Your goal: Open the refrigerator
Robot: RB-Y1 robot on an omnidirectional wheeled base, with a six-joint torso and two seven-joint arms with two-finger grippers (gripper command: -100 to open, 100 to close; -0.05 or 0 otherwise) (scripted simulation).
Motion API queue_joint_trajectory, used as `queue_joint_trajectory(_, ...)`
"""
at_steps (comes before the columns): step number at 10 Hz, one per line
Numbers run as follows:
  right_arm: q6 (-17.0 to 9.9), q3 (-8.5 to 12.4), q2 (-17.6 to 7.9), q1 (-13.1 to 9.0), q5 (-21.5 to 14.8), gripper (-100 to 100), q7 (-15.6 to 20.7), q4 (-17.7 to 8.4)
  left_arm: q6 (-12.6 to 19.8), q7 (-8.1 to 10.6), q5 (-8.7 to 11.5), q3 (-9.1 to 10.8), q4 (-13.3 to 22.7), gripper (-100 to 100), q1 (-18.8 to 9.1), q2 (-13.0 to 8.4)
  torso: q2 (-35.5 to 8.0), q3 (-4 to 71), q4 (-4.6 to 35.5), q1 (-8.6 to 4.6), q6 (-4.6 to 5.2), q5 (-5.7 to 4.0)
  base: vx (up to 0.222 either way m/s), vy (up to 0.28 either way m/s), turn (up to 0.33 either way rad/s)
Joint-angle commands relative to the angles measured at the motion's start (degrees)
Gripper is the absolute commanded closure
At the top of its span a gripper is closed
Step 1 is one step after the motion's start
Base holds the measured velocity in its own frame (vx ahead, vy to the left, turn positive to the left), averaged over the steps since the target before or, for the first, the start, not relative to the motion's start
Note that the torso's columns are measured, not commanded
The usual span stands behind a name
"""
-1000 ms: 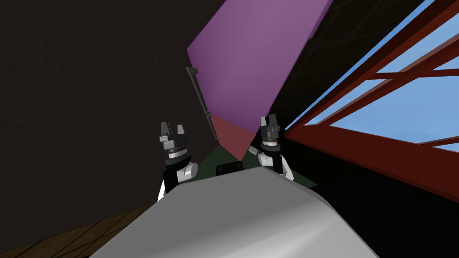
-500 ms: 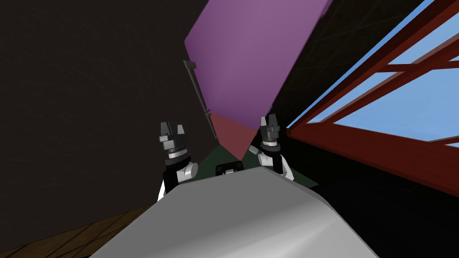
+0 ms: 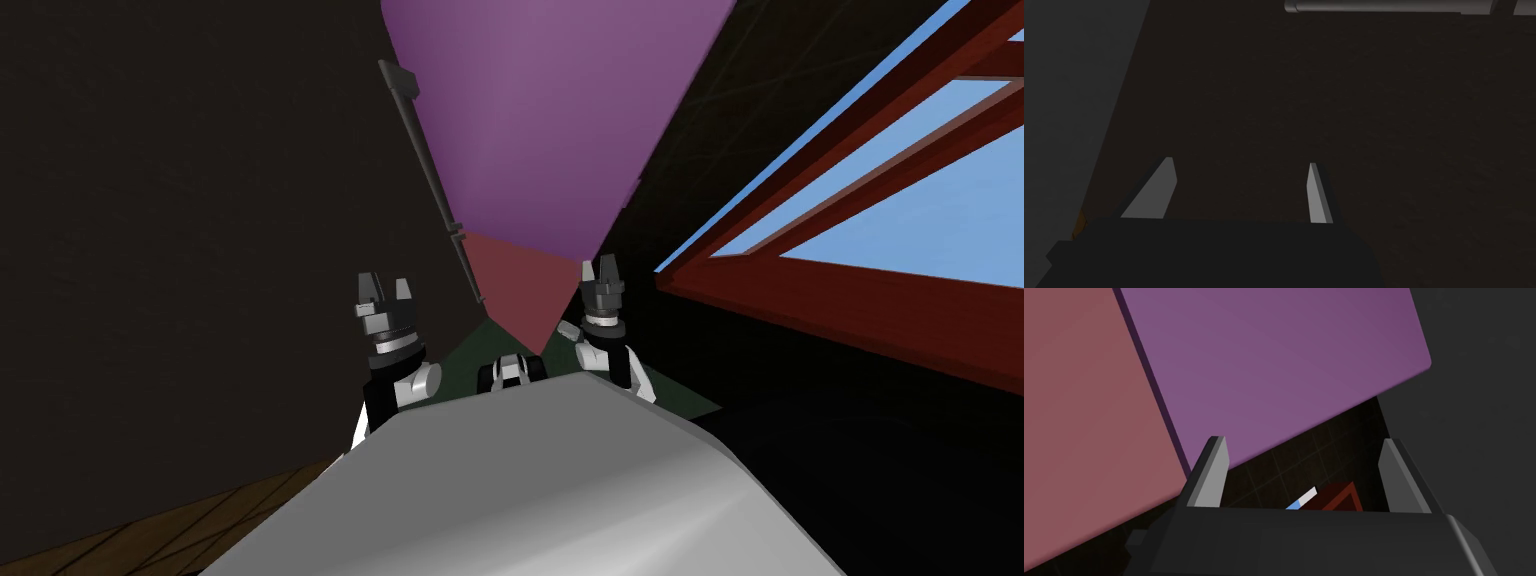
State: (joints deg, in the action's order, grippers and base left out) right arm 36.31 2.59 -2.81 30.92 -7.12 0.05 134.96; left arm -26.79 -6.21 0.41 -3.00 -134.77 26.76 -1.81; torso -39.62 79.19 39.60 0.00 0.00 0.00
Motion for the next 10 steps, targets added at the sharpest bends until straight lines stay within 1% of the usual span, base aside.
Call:
queue_joint_trajectory(1,-0.59,-0.19,-2.20,-2.90,-3.40,-100,1.85,-2.20,0.01,0.00,0.00,0.00,0.02,0,0.00,0.00,-1.76,4.03,1.75,0.00,-0.07,-0.06,0.011,0.038,0.013)
queue_joint_trajectory(2,-0.89,-0.27,-2.70,-4.32,-5.06,-100,2.74,-3.24,0.01,0.00,0.00,-0.01,0.03,0,0.01,0.00,-2.19,5.23,2.32,0.01,-0.04,-0.03,0.015,0.044,0.012)
queue_joint_trajectory(4,-1.66,-0.42,-3.45,-7.86,-8.64,-100,4.98,-5.83,0.01,0.00,0.00,-0.01,0.03,0,0.01,0.00,-2.55,5.44,2.63,0.01,0.00,0.00,0.027,0.043,0.004)
queue_joint_trajectory(5,-1.66,-0.42,-3.45,-7.89,-9.17,-100,4.98,-5.83,0.01,0.00,0.00,-0.01,0.03,0,0.01,0.01,-2.59,5.43,2.66,0.01,-0.04,0.01,0.022,0.039,0.001)
queue_joint_trajectory(6,-2.12,-0.49,-3.73,-10.00,-11.41,-100,6.29,-7.34,0.01,0.00,0.00,0.00,0.03,0,0.01,0.00,-2.58,5.46,2.66,-0.01,-0.04,0.01,0.020,0.040,0.014)
queue_joint_trajectory(7,-2.63,-0.55,-3.95,-11.46,-13.01,-100,7.72,-8.97,0.01,0.00,0.00,-0.01,0.03,0,0.01,0.00,-2.61,5.42,2.66,0.00,-0.01,0.00,0.026,0.052,-0.004)
queue_joint_trajectory(8,-2.63,-0.55,-3.95,-12.30,-14.22,-100,7.72,-8.97,0.01,0.00,0.00,-0.01,0.03,0,0.01,0.01,-2.52,5.50,2.65,0.02,-0.09,0.03,0.012,0.043,-0.002)
queue_joint_trajectory(9,-3.18,-0.61,-4.12,-14.74,-16.13,-100,9.26,-10.71,0.01,0.00,0.00,-0.01,0.03,0,0.01,0.00,-2.41,5.59,2.61,0.00,-0.07,0.02,0.022,0.042,0.018)
queue_joint_trajectory(10,-3.18,-0.61,-4.12,-14.78,-17.05,-100,9.26,-10.71,0.01,0.00,0.00,-0.01,0.03,0,0.01,0.00,-2.44,5.54,2.61,0.00,-0.03,0.01,0.021,0.030,0.007)
